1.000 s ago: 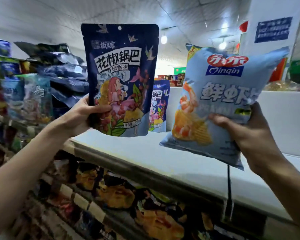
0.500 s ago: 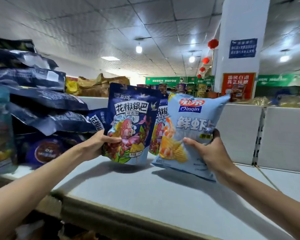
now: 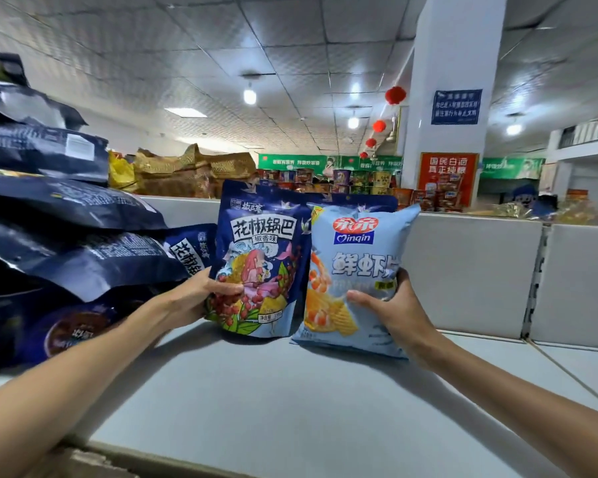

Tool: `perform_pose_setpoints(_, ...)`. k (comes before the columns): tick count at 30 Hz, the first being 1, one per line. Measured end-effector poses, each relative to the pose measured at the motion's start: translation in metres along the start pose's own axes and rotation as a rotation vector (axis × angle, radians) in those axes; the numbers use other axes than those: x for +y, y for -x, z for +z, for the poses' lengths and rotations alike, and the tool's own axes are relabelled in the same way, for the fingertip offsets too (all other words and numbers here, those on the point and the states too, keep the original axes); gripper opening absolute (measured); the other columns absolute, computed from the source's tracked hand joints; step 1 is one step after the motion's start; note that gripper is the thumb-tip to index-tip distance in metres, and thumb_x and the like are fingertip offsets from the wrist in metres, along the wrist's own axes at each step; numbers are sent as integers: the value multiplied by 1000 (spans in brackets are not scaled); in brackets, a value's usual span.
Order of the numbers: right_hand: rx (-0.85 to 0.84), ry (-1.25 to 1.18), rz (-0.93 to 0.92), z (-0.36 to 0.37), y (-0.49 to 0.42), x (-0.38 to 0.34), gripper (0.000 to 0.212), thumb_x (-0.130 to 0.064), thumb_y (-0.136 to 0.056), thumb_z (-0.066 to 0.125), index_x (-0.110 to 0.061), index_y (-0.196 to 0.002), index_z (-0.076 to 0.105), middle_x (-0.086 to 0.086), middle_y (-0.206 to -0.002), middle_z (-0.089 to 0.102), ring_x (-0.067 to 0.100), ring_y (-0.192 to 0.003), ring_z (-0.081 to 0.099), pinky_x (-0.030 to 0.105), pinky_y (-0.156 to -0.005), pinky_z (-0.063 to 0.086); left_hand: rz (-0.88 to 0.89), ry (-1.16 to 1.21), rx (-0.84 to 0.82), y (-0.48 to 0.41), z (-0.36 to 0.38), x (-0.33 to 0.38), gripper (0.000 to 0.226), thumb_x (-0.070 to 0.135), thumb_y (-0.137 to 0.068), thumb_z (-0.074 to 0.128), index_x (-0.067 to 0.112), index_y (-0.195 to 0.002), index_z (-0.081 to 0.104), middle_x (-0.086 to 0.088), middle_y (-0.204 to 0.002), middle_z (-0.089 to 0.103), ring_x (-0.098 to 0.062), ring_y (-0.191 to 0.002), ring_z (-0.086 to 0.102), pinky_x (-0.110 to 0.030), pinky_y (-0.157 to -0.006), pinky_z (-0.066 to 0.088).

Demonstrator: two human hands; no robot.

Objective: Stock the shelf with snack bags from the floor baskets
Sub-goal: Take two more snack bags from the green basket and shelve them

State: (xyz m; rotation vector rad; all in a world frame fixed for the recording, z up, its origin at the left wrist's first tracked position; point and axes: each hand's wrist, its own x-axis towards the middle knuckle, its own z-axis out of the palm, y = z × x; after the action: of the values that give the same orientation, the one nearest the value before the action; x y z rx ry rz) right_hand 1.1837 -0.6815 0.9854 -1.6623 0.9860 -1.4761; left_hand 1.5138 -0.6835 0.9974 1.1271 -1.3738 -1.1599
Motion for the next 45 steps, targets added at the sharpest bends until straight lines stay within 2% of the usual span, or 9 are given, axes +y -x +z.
perform_pose_setpoints(4, -46, -9, 10, 7, -8, 7, 85, -30, -60, 87, -19, -130, 42, 2, -119, 69, 15, -103, 70, 34, -89, 58, -2, -55, -8, -10, -13, -2, 97, 35, -37, 99, 13, -123, 58, -12, -113, 73, -32, -108, 68, -49, -98, 48)
perform_pose_setpoints(6, -65, 0, 21, 8, -10, 8, 85, -29, -60, 89, -19, -131, 42, 3, -119, 70, 15, -104, 70, 37, -92, 57, 23, -121, 3, -13, -13, -2, 80, 34, -53, 94, 14, -121, 58, -10, -113, 73, -29, -107, 68, -46, -98, 48)
perform_pose_setpoints(9, -91, 33, 0, 9, -11, 7, 52, -9, -73, 84, -27, -112, 54, -4, -106, 73, 1, -90, 72, 20, -77, 57, 59, -141, 31, -16, -11, -3, 45, 19, -69, 78, 22, -109, 57, -5, -109, 71, -21, -99, 66, -35, -85, 51)
perform_pose_setpoints(14, -134, 26, 33, 5, -10, 9, 30, -3, -78, 78, -27, -92, 64, -9, -93, 76, 3, -82, 73, 19, -71, 57, 64, -149, 7, -18, -16, -6, 59, 30, -55, 85, 24, -107, 57, -3, -105, 73, -22, -100, 66, -37, -86, 51)
perform_pose_setpoints(17, -128, 0, 39, 4, -12, 9, 43, -9, -73, 82, -29, -105, 62, -5, -100, 78, 10, -90, 74, 23, -74, 57, 47, -190, -11, -19, -22, -7, 93, 50, -30, 96, 23, -110, 59, 0, -101, 77, -22, -101, 68, -38, -85, 51)
perform_pose_setpoints(20, -138, 15, 20, 1, -13, 8, 59, -21, -64, 85, -30, -115, 56, -10, -101, 77, 7, -92, 73, 20, -73, 57, 53, -188, -16, -20, -24, -8, 103, 56, -20, 95, 22, -111, 59, 2, -100, 76, -23, -101, 68, -36, -82, 51)
perform_pose_setpoints(31, -154, 19, 31, -7, -8, 8, 53, -10, -75, 80, -23, -120, 55, -15, -97, 77, 3, -88, 73, 14, -67, 54, 54, -183, -62, -16, -24, -12, 90, 46, -39, 95, 18, -116, 60, 1, -104, 77, -19, -97, 71, -38, -88, 53)
perform_pose_setpoints(39, -92, 48, 20, -10, -3, 10, 78, -33, -63, 85, -25, -129, 45, -7, -116, 69, 1, -96, 70, 19, -74, 56, 62, -165, 2, -9, -20, -8, 111, 54, -21, 96, 23, -119, 55, 0, -109, 73, -23, -104, 67, -38, -82, 53)
perform_pose_setpoints(45, -95, 88, 22, -12, 4, 1, 81, -36, -62, 83, -26, -130, 41, -8, -118, 62, 2, -101, 65, 16, -73, 54, 55, -122, 82, -6, -25, -5, 132, 51, -41, 95, 19, -150, 28, -9, -142, 53, -28, -119, 59, -40, -88, 53)
